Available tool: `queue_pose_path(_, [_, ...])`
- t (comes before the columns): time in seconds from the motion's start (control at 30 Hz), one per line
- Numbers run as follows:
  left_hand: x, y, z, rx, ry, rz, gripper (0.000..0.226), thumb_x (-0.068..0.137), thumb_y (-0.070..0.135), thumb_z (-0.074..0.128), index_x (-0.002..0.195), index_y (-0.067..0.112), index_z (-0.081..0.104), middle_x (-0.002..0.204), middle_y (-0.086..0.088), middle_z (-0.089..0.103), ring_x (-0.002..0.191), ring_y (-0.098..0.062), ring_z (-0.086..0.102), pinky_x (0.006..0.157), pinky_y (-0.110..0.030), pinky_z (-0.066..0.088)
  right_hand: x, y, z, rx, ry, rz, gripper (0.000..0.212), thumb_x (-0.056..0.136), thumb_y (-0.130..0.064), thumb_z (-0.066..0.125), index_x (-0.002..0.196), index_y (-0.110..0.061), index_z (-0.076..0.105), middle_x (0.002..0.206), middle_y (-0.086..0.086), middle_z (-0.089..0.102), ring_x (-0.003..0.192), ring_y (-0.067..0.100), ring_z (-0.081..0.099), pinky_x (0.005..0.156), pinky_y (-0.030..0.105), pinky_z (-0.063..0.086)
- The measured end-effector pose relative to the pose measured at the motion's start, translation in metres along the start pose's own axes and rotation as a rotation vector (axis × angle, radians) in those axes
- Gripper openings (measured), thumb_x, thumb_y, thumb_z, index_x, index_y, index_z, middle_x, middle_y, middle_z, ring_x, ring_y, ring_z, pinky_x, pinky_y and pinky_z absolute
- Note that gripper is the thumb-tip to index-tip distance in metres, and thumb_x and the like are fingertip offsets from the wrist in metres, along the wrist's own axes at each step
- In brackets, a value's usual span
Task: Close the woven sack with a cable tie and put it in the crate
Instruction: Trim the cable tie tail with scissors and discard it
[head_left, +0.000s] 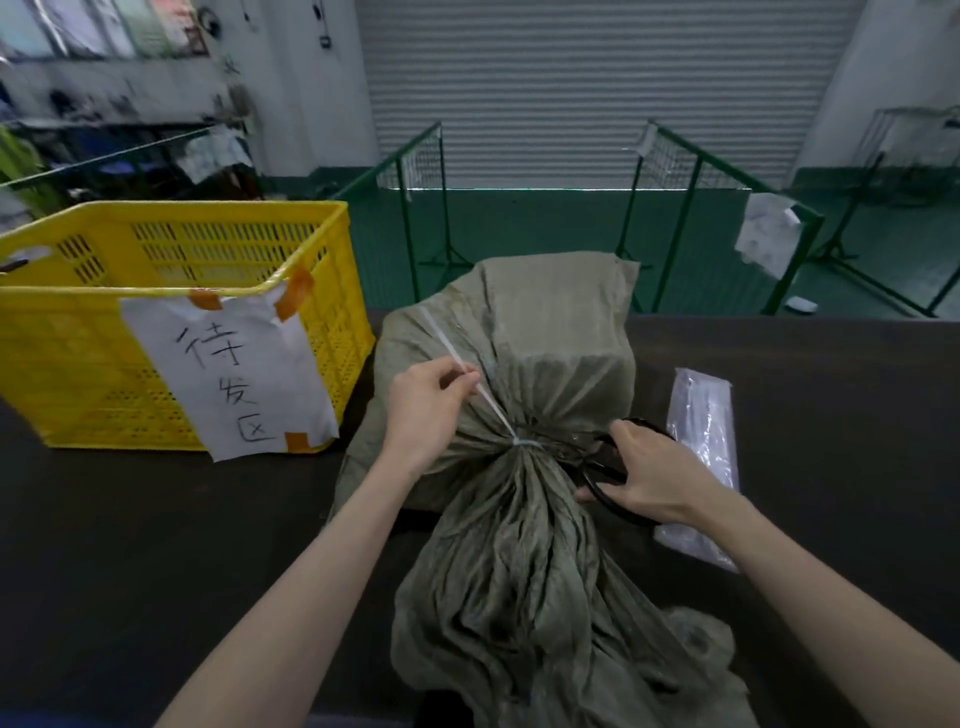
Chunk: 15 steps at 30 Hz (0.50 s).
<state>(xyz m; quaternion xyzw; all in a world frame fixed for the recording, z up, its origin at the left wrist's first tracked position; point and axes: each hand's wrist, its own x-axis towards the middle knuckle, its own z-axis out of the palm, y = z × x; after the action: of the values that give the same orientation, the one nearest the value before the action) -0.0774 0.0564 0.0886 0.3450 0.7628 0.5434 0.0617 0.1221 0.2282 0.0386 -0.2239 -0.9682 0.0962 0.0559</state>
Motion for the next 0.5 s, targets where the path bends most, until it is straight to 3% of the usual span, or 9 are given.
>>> queue_pose_path(0.2, [0.001, 0.004, -0.003, 0.017, -0.008, -0.006, 0.014, 0.087, 0.017, 0.065, 0.074, 0.017, 0.071, 0.074, -0.001, 0.072, 0.073, -0.016, 0.069, 0.081, -0.043, 0.056, 0.007, 0.011, -0.008, -0.054, -0.009, -0.042, 0.072, 0.063, -0.083, 0.048, 0.096, -0.019, 0.046, 0.097, -0.003, 0.057, 0.092, 0.018, 0.055, 0.077, 0.033, 0.046])
queue_pose_path(0.37, [0.002, 0.006, -0.006, -0.004, 0.002, -0.051, 0.019, 0.087, 0.017, 0.065, 0.071, 0.026, 0.068, 0.071, 0.005, 0.071, 0.071, -0.011, 0.068, 0.082, -0.039, 0.057, 0.001, 0.008, -0.008, -0.003, 0.062, -0.012, 0.061, 0.069, -0.076, 0.053, 0.089, -0.018, 0.046, 0.087, -0.006, 0.054, 0.081, 0.014, 0.051, 0.071, 0.034, 0.046])
queue_pose_path(0.5, [0.001, 0.015, -0.002, -0.053, -0.024, -0.061, 0.012, 0.087, 0.015, 0.065, 0.077, 0.017, 0.071, 0.071, 0.002, 0.071, 0.068, -0.01, 0.067, 0.08, -0.032, 0.056, 0.003, 0.003, -0.005, -0.101, 0.007, -0.065, 0.058, 0.075, -0.071, 0.051, 0.096, -0.017, 0.046, 0.098, -0.002, 0.057, 0.091, 0.02, 0.057, 0.077, 0.036, 0.048])
